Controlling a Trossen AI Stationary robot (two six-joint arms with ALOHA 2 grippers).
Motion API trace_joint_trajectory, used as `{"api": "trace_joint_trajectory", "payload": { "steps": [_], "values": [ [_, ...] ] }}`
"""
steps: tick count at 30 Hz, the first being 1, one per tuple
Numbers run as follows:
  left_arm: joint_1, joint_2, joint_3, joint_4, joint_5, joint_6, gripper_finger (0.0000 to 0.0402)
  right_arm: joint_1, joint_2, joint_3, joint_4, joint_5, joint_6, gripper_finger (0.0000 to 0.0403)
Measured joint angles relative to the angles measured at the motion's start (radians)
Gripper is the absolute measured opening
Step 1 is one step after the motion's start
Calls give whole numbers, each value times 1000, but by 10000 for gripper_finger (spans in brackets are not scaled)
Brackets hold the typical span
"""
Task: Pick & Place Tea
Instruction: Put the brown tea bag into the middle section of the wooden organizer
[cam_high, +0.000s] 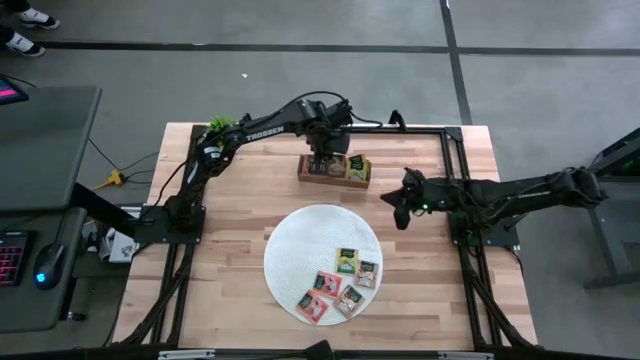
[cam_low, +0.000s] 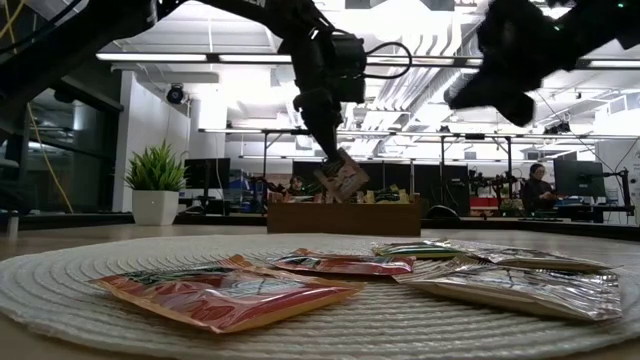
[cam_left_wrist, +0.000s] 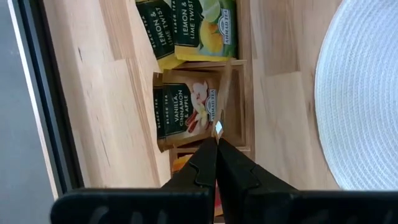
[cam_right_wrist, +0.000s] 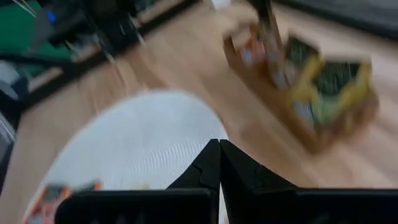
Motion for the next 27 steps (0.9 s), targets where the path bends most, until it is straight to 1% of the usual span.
{"api": "trace_joint_trajectory", "payload": {
  "steps": [2,4,7,9,13,16,20,25,27],
  "values": [
    [0,0,0,-3,0,0,0,-17,29,0,91,1,-51,0],
    [0,0,0,-6,0,0,0,-45,84,0,173,-24,-96,0],
    [0,0,0,-8,1,-2,0,-93,197,0,289,-76,-138,0],
    [0,0,0,-12,1,-4,0,-123,277,0,387,-91,-169,1],
    [0,0,0,-33,3,-4,0,-184,406,0,580,-138,-191,9],
    [0,0,0,-43,4,-4,0,-231,476,0,647,-146,-210,21],
    [1,0,0,-33,25,-4,0,-294,557,0,743,-220,-266,55],
    [1,0,0,-32,28,-3,0,-361,653,0,872,-291,-267,123],
    [1,0,0,-32,28,-3,0,-382,682,16,888,-314,-263,147]
  ]
}}
